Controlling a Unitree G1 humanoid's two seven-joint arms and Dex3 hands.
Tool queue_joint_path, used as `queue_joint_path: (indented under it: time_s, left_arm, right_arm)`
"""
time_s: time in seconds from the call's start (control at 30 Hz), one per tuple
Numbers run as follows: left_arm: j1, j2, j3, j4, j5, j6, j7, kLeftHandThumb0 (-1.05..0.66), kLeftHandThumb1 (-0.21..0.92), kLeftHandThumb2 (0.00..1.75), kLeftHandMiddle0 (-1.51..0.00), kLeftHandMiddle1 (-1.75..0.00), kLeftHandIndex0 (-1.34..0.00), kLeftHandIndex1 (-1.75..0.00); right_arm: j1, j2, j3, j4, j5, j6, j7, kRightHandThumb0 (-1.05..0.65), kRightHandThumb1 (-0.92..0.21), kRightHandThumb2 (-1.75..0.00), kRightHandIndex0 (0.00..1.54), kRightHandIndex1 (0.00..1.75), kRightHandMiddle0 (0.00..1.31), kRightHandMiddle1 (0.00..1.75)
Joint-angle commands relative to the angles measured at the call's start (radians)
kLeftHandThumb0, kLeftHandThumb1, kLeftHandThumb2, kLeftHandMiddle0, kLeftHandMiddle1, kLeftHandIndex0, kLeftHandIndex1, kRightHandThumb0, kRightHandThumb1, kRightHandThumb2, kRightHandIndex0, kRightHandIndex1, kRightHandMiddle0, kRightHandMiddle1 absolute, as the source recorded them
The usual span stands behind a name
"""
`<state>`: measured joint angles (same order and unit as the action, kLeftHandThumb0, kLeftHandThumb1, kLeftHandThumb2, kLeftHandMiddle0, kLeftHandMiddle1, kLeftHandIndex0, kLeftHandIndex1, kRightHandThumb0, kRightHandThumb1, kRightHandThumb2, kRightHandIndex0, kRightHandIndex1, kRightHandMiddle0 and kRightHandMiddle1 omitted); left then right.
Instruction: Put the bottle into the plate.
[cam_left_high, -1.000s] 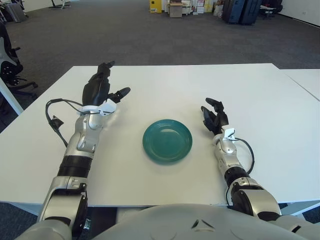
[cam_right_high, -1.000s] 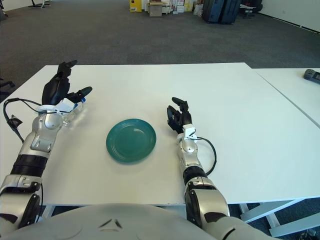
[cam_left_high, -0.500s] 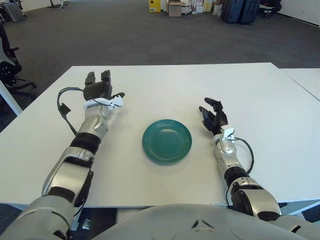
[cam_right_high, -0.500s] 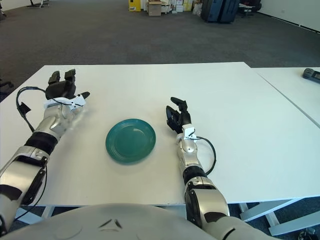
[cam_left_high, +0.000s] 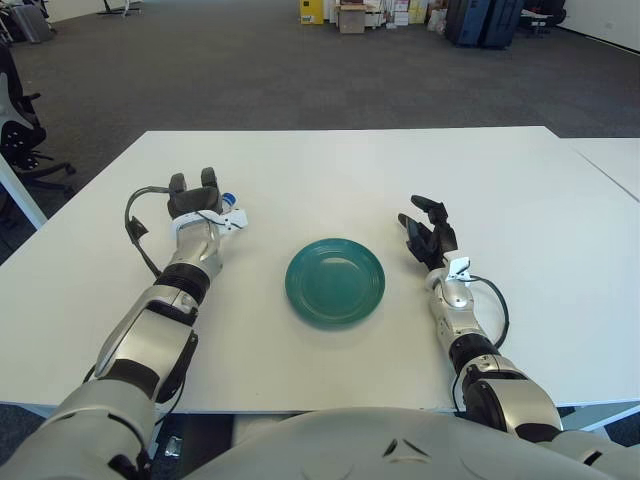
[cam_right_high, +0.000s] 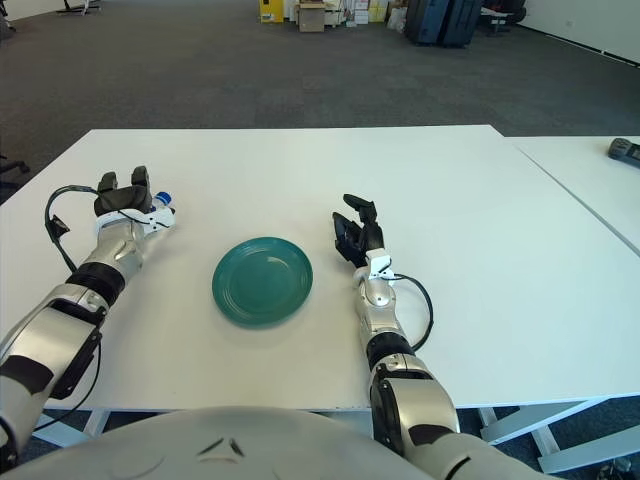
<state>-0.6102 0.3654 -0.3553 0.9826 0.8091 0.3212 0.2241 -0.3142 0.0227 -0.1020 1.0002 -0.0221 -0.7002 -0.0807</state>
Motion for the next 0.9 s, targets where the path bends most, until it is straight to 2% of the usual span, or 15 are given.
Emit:
queue_joint_path:
  time_s: [0.0, 0.4, 0.87]
  left_arm:
    - [-0.052, 0.009, -0.009, 0.036, -0.018, 0.005, -0.001, -1.05, 0.92, 0.76, 0.00, 0.00, 0.00, 0.00]
    - [-0.074, 0.007, -0.009, 0.125, -0.078, 0.027, 0.004, -1.05, 0.92, 0.78, -0.04, -0.02, 0.00, 0.00]
    - [-0.086, 0.033, 0.004, 0.227, -0.152, 0.057, -0.029, -1.05, 0.92, 0.81, -0.06, -0.01, 0.00, 0.00]
  right_arm:
    - [0.057, 0.009, -0.002, 0.043, 0.002, -0.001, -0.005, -0.64, -0.92, -0.56, 0.66, 0.13, 0.07, 0.96]
    - [0.064, 0.007, -0.010, 0.037, 0.014, -0.001, 0.014, -0.64, -0.92, -0.55, 0.66, 0.14, 0.10, 0.98]
    - [0.073, 0.003, -0.014, 0.031, 0.016, -0.004, 0.020, -0.66, -0.92, -0.56, 0.67, 0.17, 0.11, 1.00]
